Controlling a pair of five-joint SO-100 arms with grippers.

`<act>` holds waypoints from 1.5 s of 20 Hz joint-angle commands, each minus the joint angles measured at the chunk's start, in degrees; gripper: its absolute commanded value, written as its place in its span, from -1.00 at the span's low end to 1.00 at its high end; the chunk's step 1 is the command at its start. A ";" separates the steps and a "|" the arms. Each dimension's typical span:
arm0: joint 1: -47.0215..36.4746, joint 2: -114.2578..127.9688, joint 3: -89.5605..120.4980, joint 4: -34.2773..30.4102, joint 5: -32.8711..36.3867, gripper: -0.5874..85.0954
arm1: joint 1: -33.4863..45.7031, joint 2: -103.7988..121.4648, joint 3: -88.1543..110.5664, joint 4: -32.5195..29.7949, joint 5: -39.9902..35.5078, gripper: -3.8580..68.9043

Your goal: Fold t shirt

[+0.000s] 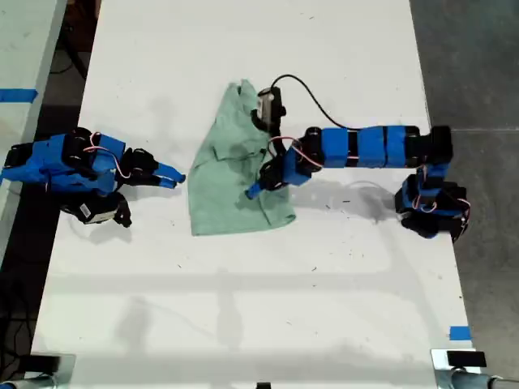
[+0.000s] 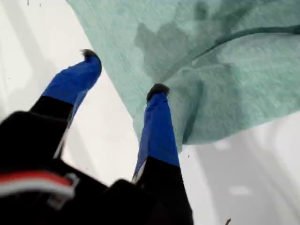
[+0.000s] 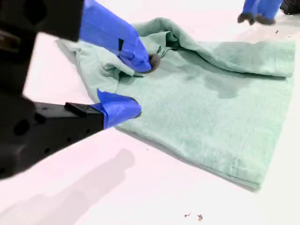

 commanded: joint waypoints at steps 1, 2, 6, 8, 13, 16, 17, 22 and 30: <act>0.44 0.35 0.53 -0.26 0.44 -0.71 | 1.67 18.81 7.03 3.96 -0.44 -0.89; 0.44 0.35 0.53 -0.26 0.44 -0.71 | 2.20 26.10 14.50 3.87 0.44 -0.89; 0.44 0.35 0.53 -0.26 0.44 -0.71 | 2.37 61.26 56.95 -9.84 5.54 -0.89; 0.44 0.35 0.53 -0.26 0.44 -0.71 | 1.41 79.63 79.28 -20.83 6.77 -0.89; 0.44 0.35 0.44 -0.26 0.44 -0.71 | -0.62 116.46 106.44 -12.66 15.64 -0.87; 0.44 0.44 0.44 -0.26 0.44 -0.71 | 1.49 116.98 108.72 4.57 54.40 -0.70; 0.44 0.44 0.44 -0.26 0.44 -0.71 | 0.88 116.89 108.72 4.39 61.87 -0.55; 0.44 0.44 0.44 -0.26 0.44 -0.71 | -0.70 116.89 108.72 4.39 26.81 -0.42; 0.44 0.44 0.44 -0.26 0.44 -0.71 | -0.62 116.89 108.72 4.39 28.56 -0.42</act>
